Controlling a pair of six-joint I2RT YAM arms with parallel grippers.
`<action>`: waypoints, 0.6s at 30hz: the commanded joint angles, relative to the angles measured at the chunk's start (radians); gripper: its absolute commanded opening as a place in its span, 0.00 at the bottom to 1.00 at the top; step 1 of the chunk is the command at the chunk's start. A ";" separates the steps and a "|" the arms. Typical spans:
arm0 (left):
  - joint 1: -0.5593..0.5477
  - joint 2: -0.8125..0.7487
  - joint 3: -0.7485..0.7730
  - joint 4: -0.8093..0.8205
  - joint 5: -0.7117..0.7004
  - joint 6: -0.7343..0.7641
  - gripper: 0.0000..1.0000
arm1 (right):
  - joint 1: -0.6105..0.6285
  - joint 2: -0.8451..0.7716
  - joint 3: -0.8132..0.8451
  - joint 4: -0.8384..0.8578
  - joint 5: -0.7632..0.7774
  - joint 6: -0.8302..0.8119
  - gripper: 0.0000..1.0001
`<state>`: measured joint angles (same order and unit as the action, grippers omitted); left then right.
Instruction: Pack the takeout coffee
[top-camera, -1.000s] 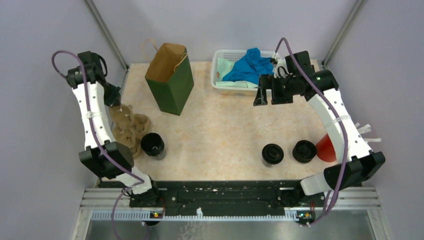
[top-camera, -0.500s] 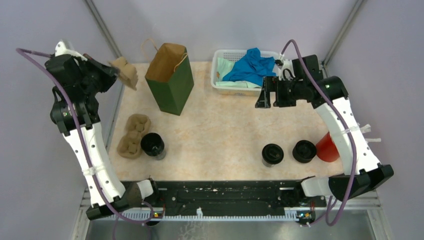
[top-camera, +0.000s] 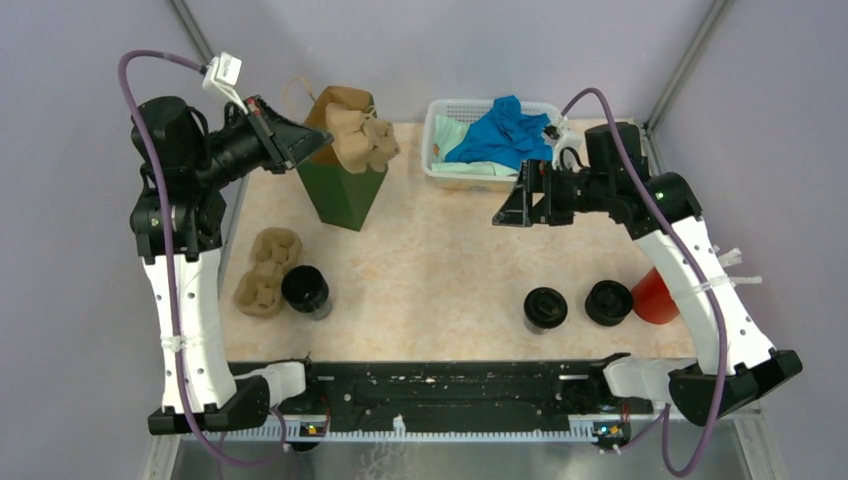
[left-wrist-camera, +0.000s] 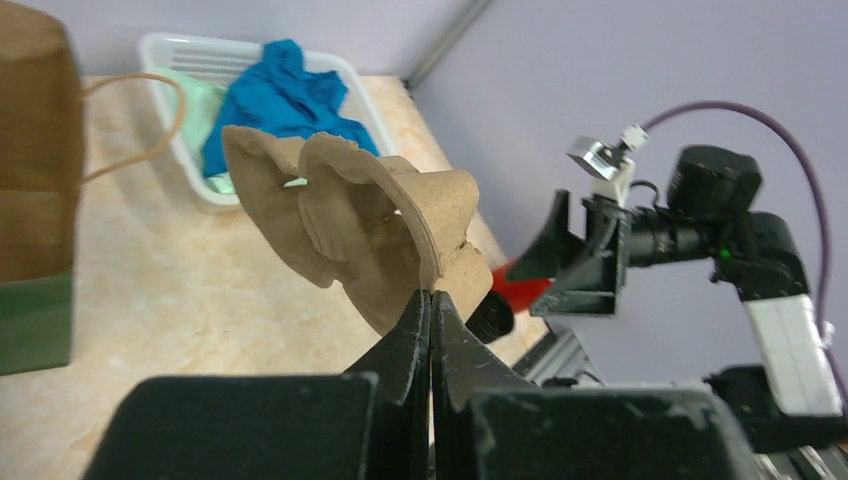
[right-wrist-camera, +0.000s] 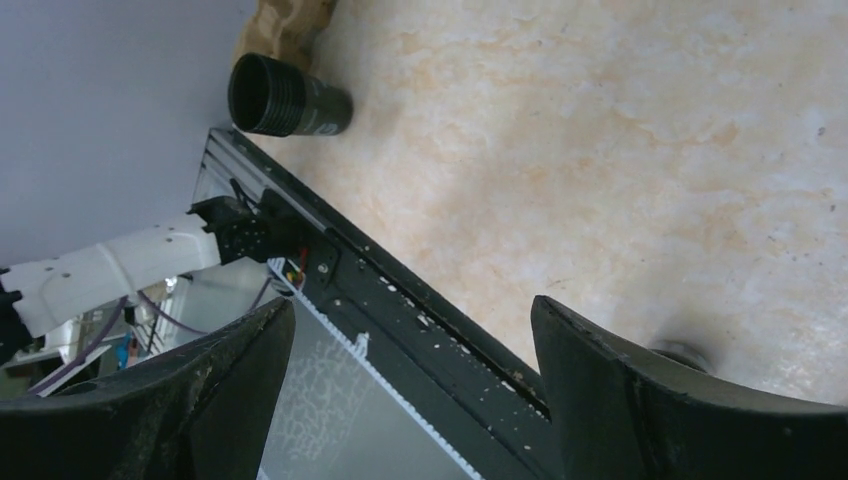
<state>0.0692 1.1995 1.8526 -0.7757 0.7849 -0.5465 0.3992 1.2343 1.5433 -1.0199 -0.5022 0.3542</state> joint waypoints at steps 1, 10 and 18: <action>-0.014 -0.020 -0.031 0.122 0.130 -0.089 0.00 | 0.011 -0.025 0.067 0.078 -0.076 0.083 0.87; -0.127 0.030 -0.081 0.055 0.035 -0.226 0.00 | 0.219 0.124 0.279 0.127 0.139 0.240 0.82; -0.333 0.066 -0.131 -0.083 -0.299 -0.392 0.00 | 0.602 0.358 0.587 -0.037 0.808 0.101 0.74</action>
<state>-0.2264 1.2808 1.7561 -0.8181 0.6556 -0.7940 0.8684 1.5406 2.0506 -0.9710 -0.0643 0.5152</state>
